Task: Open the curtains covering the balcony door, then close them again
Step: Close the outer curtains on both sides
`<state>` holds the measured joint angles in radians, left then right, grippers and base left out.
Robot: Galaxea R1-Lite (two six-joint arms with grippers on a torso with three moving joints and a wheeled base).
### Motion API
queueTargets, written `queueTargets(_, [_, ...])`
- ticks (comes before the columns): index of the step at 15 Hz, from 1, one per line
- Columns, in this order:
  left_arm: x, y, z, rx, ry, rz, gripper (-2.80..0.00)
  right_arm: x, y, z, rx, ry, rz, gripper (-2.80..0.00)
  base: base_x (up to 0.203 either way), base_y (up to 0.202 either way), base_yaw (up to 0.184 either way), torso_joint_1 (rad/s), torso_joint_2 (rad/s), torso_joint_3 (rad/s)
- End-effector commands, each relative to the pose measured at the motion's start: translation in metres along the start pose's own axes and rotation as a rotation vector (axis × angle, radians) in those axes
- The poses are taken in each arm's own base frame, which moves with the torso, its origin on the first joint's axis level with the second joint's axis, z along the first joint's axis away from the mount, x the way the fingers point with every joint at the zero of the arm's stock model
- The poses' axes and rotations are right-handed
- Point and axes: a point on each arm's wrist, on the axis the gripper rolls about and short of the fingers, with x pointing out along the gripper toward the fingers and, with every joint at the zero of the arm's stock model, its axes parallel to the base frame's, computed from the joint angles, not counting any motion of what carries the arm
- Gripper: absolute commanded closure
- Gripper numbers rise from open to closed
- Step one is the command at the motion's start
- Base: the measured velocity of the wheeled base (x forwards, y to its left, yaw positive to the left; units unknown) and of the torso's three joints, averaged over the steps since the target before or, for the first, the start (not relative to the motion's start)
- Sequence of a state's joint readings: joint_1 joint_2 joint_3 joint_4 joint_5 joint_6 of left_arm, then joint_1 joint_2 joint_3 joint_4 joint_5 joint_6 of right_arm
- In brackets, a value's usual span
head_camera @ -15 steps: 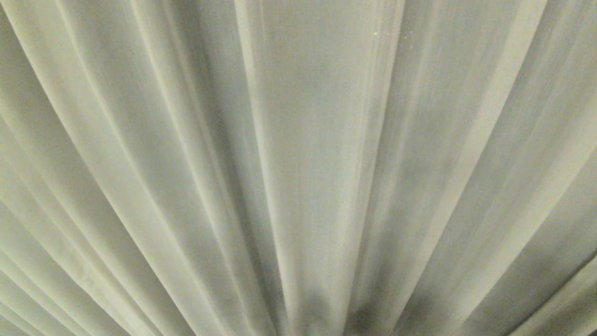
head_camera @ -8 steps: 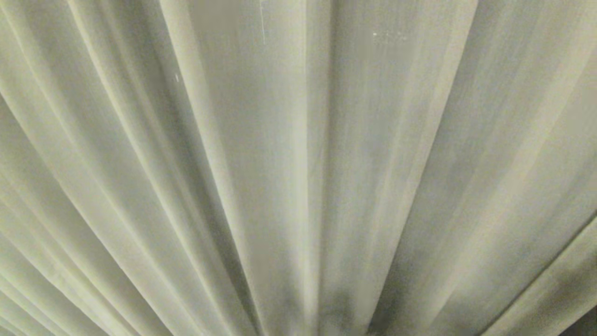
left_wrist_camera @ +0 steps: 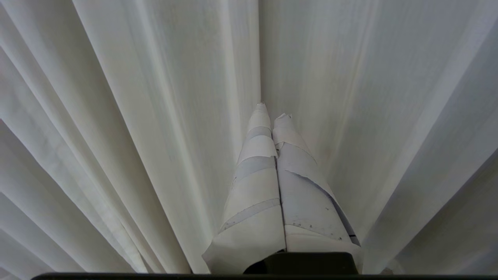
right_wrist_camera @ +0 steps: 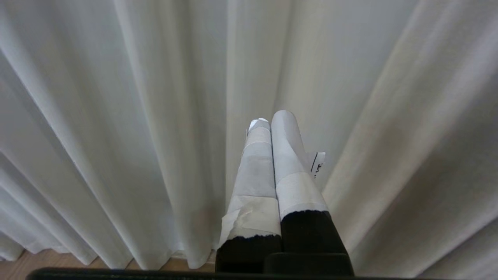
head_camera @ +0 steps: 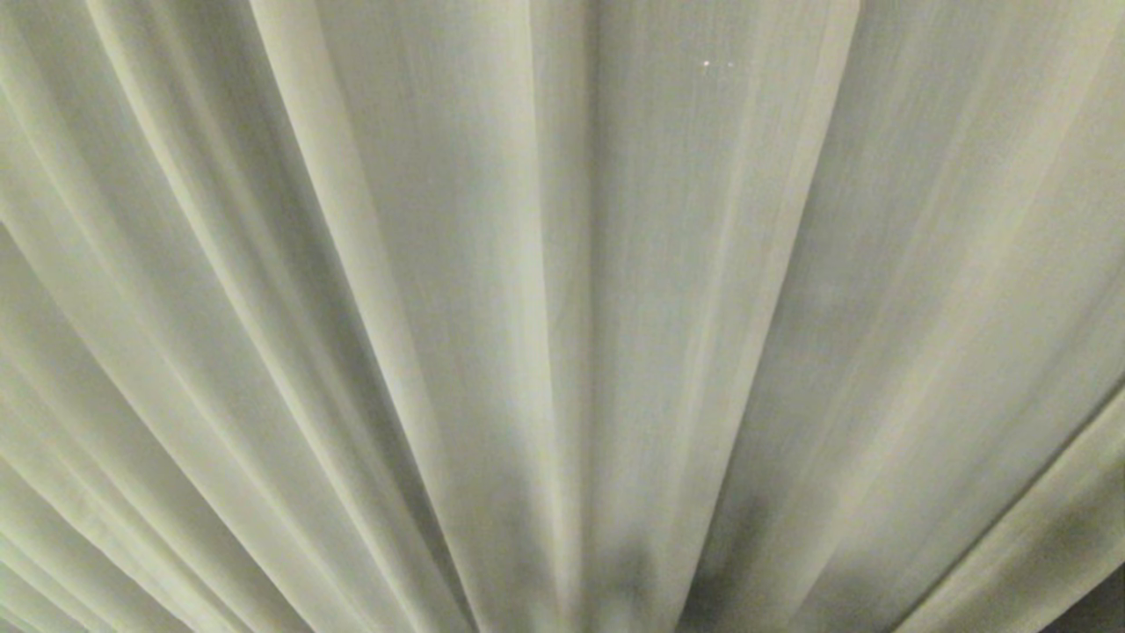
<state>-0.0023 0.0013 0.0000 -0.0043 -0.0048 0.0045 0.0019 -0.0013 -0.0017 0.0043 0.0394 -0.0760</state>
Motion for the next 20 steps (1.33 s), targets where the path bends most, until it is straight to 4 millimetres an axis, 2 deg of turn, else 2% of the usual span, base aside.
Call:
queueTargets(1, [-0.0001, 0.0, 0.0, 0.0, -0.002, 0.0, 0.0, 0.0001, 0.0, -0.0002, -0.001, 0.003, 0.0, 0.0, 0.0, 0.0, 0.0, 0.0, 0.0, 0.0])
queueTargets(20, [-0.0001, 0.0, 0.0, -0.001, -0.002, 0.0, 0.0, 0.0001, 0.0001, -0.0001, -0.014, 0.002, 0.003, 0.0, 0.0, 0.0, 0.0, 0.0, 0.0, 0.0])
